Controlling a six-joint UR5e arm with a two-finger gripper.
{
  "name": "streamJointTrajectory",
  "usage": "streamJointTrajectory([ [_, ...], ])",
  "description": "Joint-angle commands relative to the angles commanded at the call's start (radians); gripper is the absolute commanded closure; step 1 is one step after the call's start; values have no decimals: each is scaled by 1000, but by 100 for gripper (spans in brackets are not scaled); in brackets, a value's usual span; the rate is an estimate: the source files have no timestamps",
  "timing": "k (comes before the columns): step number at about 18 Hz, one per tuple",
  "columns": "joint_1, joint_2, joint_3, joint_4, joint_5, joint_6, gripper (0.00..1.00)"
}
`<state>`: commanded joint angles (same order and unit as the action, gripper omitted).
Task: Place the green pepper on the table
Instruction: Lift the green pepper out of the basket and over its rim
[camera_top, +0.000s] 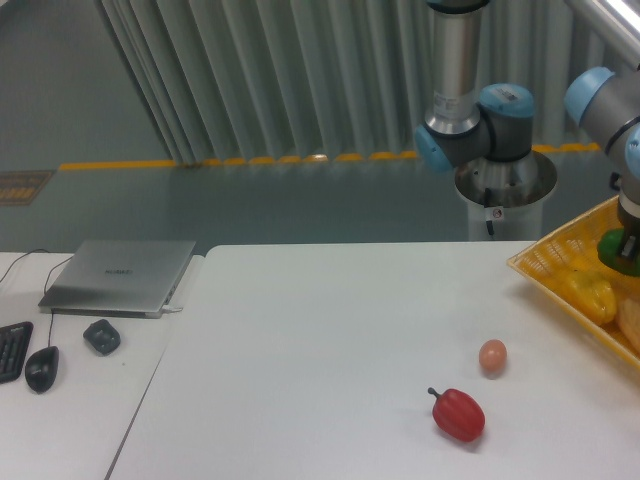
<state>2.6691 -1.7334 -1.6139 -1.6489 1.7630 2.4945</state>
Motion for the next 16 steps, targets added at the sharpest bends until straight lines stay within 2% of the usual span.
streamJointTrajectory([
  [2,20,0,15,-18,-109,-64,57],
  [6,6,5,37,-19,-236,-256,57],
  [11,8,15,48,-19,-465,-432,61],
  [13,2,38,51,-11,-504,-524,61],
  [16,-46,38,72,1,-507,-617,61],
])
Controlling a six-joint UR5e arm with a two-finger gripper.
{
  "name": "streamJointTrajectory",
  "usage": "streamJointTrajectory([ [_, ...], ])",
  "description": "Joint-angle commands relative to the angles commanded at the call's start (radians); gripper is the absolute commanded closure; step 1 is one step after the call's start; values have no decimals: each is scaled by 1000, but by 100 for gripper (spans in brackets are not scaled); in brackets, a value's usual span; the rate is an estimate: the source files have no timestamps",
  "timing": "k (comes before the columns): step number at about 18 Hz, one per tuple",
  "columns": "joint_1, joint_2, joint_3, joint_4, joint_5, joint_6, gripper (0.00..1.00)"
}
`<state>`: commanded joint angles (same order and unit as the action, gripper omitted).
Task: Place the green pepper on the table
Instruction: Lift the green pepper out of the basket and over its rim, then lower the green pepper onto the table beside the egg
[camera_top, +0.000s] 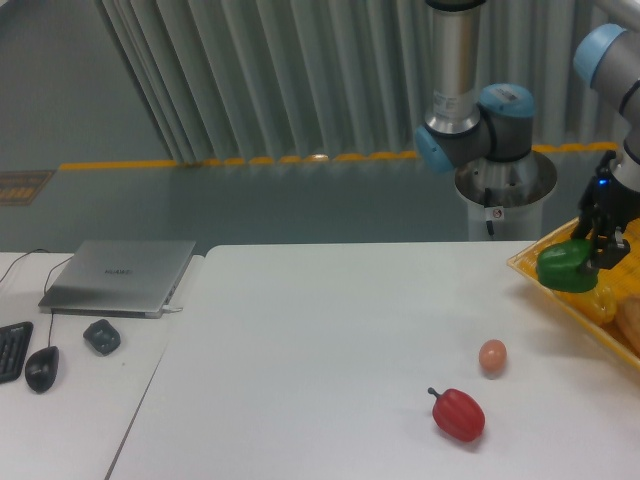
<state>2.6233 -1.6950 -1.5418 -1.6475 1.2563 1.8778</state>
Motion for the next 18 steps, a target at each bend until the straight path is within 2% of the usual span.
streamJointTrajectory([
  [2,-14,-3,0,20,-3,-84,61],
  [7,-107,-41,-12,225,17,-330,60],
  [9,-138,-66,-12,305,85,-393,61],
  [12,-184,-92,-11,345,205,-439,60],
  [15,-184,-121,2,357,210,-439,61],
  [18,-204,-175,3,429,262,-492,60],
])
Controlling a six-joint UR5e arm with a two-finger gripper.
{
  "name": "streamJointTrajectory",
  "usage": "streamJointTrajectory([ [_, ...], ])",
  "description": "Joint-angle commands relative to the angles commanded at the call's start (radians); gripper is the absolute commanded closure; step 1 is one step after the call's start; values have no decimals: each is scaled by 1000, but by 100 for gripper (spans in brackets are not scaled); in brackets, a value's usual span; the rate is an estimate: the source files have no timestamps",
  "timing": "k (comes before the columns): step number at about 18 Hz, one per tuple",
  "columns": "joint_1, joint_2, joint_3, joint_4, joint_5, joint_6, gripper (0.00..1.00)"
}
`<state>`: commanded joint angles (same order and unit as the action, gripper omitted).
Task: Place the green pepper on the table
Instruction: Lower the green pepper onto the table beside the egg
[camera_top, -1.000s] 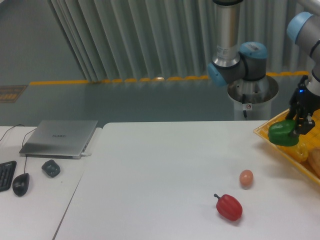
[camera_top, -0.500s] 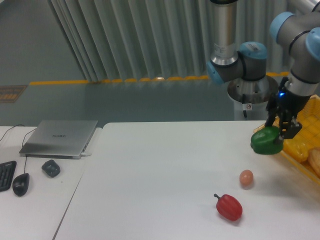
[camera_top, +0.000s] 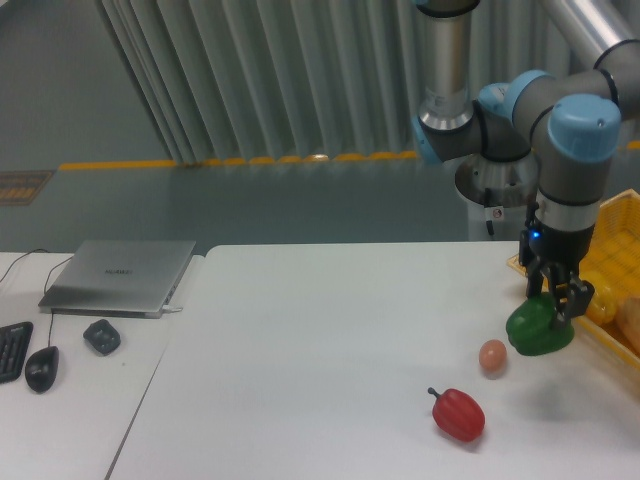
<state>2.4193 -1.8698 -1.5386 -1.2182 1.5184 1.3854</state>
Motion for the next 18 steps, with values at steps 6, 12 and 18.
streamJointTrajectory([
  [6,-22,-57,2,29,75,-12,60],
  [12,-23,-95,2,46,77,-25,59],
  [18,-25,-106,-3,69,80,-17,7],
])
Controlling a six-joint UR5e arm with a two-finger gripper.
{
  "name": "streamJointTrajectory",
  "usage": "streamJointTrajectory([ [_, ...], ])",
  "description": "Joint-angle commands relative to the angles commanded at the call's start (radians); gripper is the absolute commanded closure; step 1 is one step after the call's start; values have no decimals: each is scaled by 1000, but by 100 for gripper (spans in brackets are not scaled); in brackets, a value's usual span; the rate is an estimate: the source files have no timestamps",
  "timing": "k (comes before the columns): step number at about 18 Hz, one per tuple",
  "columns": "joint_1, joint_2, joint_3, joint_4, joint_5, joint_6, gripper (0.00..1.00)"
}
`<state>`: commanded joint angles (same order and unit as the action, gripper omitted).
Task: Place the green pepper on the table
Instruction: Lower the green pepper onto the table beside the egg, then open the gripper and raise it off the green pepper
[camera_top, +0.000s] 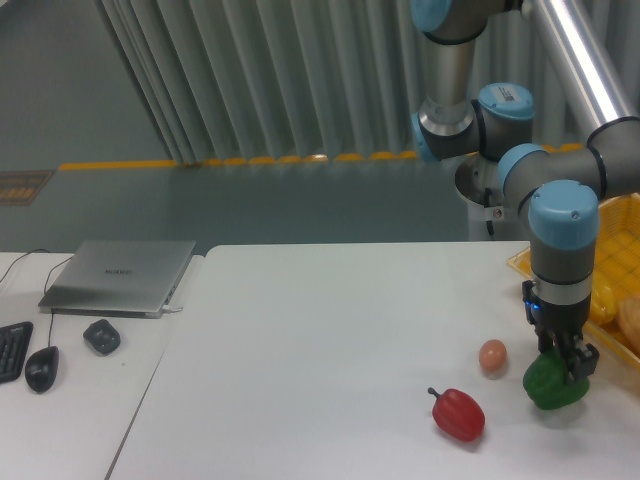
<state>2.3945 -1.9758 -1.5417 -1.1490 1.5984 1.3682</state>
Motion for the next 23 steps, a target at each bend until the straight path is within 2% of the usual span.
streamJointTrajectory([
  [1,0,0,0,0,2,-1,0],
  [7,0,9,-5,-3,5,-8,0],
  [13,0,55,-5,-6,48,0,0],
  [18,8,101,-11,-11,38,5,0],
  [23,20,120,-17,-12,35,5,0],
])
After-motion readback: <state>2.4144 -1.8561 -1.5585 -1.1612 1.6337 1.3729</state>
